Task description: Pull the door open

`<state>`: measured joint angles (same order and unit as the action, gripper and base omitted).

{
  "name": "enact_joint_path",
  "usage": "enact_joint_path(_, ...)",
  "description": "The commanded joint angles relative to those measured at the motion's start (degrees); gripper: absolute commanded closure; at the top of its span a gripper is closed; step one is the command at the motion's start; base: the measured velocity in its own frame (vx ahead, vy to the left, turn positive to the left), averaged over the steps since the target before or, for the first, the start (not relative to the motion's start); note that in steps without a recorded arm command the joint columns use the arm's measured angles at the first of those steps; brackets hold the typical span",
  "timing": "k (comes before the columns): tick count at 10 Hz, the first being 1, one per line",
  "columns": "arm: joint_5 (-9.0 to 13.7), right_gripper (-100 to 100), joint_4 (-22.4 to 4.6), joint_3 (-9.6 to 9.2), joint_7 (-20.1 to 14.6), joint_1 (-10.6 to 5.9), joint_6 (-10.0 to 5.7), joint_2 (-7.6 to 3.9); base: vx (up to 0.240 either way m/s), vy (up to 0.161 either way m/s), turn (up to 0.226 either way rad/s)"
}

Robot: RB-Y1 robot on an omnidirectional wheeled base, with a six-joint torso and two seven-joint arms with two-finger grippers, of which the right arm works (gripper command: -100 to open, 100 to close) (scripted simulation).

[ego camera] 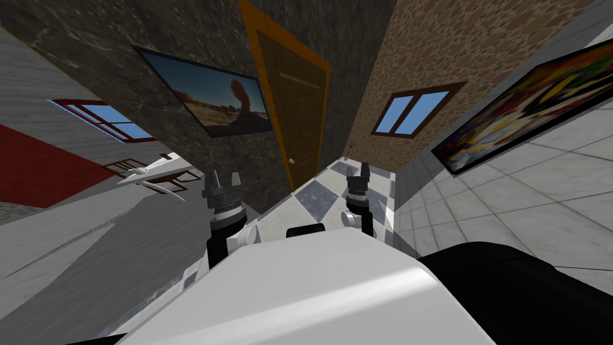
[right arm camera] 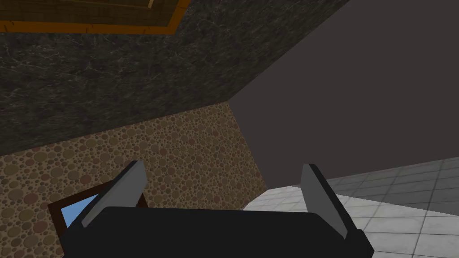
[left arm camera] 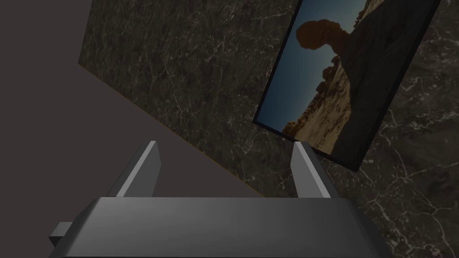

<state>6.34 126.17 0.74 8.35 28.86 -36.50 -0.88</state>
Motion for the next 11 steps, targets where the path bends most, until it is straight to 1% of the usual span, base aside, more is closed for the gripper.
enact_joint_path(1, -1.1, -100, -2.0, -0.39, 1.4, -0.64, -0.39, -0.58, 0.053, 0.001, -0.022)
enact_joint_path(2, -1.4, -100, -2.5, -0.49, 1.8, -0.8, -0.49, -0.71, 0.068, 0.009, -0.029)
enact_joint_path(5, -3.3, -100, -6.1, -1.19, 4.3, -1.96, -1.2, -1.56, 0.07, 0.005, -0.021)
enact_joint_path(6, -3.7, -100, -6.8, -1.33, 4.8, -2.18, -1.34, -1.71, 0.093, 0.001, -0.019)
enact_joint_path(7, -4.6, -100, -8.3, -1.64, 5.9, -2.69, -1.65, -2.02, 0.081, -0.005, -0.026)
enact_joint_path(8, -5.0, -100, -9.2, -1.81, 6.6, -2.97, -1.82, -2.18, 0.072, 0.002, -0.019)
enact_joint_path(9, -6.0, -100, -11.0, -2.15, 7.8, -3.54, -2.17, -2.5, 0.083, 0.001, -0.027)
enact_joint_path(10, -6.5, -100, -11.8, -2.33, 8.4, -3.82, -2.34, -2.66, 0.086, -0.002, -0.024)
enact_joint_path(11, -7.6, -100, -13.8, -2.72, 9.8, -4.46, -2.74, -2.97, 0.099, 0.005, -0.026)
